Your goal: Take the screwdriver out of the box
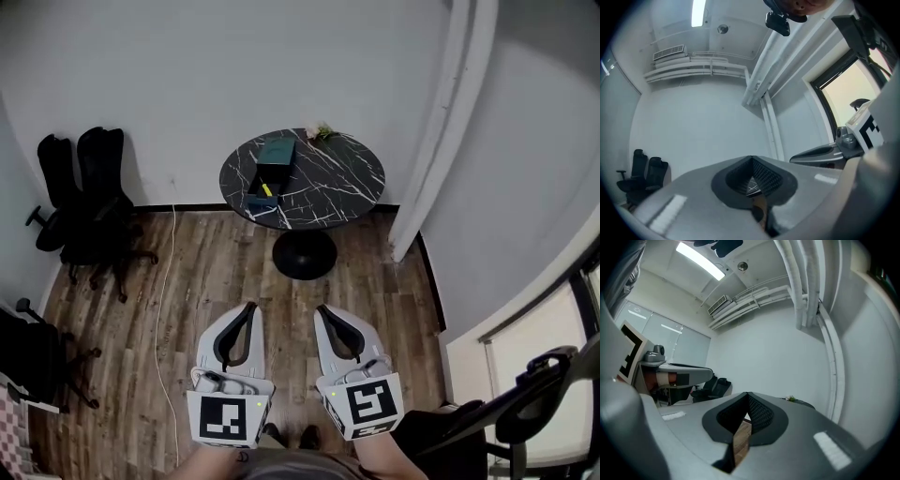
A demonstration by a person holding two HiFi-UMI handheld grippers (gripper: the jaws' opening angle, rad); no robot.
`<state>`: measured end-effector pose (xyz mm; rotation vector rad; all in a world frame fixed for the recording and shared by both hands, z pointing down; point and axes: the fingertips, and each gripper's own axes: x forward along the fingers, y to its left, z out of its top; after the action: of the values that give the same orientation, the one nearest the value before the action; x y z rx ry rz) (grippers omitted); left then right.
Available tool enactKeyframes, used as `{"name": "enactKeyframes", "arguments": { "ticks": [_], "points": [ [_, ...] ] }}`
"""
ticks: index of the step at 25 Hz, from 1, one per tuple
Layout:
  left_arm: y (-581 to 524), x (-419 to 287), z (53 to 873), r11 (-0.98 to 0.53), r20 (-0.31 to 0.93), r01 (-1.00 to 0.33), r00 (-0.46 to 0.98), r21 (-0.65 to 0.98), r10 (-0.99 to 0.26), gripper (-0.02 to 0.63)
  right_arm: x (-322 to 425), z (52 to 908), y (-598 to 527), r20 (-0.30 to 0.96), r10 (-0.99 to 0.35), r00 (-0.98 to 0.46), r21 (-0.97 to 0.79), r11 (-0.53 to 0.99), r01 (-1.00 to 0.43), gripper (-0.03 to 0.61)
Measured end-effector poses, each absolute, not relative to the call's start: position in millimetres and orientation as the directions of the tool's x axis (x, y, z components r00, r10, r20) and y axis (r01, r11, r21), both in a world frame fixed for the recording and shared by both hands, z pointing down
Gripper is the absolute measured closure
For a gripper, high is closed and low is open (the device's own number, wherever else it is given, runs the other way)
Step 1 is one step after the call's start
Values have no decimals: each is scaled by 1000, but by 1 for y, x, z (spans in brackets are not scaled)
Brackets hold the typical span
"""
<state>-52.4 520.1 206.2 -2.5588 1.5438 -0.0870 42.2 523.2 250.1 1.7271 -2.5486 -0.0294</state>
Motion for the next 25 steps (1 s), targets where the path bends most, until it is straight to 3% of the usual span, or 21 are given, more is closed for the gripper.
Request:
{"name": "enactKeyframes", "arguments": {
  "ticks": [10, 25],
  "points": [
    [465, -51, 229, -467, -13, -873, 474, -140, -881, 614, 42, 278, 466, 85, -923, -376, 6, 378, -926, 552],
    [265, -103, 215, -485, -85, -867, 495, -116, -865, 614, -13, 270, 265, 94, -926, -366, 45, 371, -927, 552]
  ]
}}
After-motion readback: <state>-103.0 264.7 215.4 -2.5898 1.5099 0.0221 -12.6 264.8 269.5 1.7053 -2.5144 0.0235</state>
